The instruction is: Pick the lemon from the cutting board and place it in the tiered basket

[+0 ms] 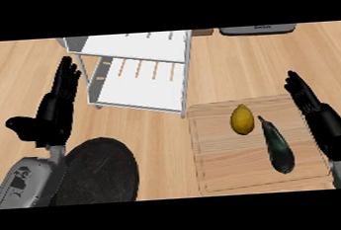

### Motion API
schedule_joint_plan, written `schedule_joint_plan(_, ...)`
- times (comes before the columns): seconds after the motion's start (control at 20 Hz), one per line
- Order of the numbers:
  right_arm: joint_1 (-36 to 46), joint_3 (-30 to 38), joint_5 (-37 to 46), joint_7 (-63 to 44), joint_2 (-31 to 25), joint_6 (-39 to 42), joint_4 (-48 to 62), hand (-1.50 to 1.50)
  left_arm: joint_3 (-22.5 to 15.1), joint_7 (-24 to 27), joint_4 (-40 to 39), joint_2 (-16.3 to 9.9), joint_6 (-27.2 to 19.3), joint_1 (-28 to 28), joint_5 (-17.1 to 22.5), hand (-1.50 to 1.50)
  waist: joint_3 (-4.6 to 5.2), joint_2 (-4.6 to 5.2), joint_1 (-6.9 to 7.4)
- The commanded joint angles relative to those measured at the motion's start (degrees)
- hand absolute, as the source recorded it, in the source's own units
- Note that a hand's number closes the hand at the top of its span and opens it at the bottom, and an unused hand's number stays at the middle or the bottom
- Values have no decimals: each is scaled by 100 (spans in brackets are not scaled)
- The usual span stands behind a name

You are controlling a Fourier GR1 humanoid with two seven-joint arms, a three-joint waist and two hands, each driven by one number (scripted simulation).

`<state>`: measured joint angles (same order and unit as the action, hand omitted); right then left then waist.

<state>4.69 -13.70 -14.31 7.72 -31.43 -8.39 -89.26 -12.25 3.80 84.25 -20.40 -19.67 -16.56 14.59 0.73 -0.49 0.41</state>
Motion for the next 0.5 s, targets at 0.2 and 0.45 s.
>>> schedule_joint_plan(0.2,1191,436,437,-1318,1510,-2488,753,-150,-470,103,-256,-2,764,374,26,0,-54,150,141)
schedule_joint_plan(0.45,1692,500,928,-1210,2571,-3999,1633,-150,-863,88,-271,196,1067,604,88,0,-75,177,253)
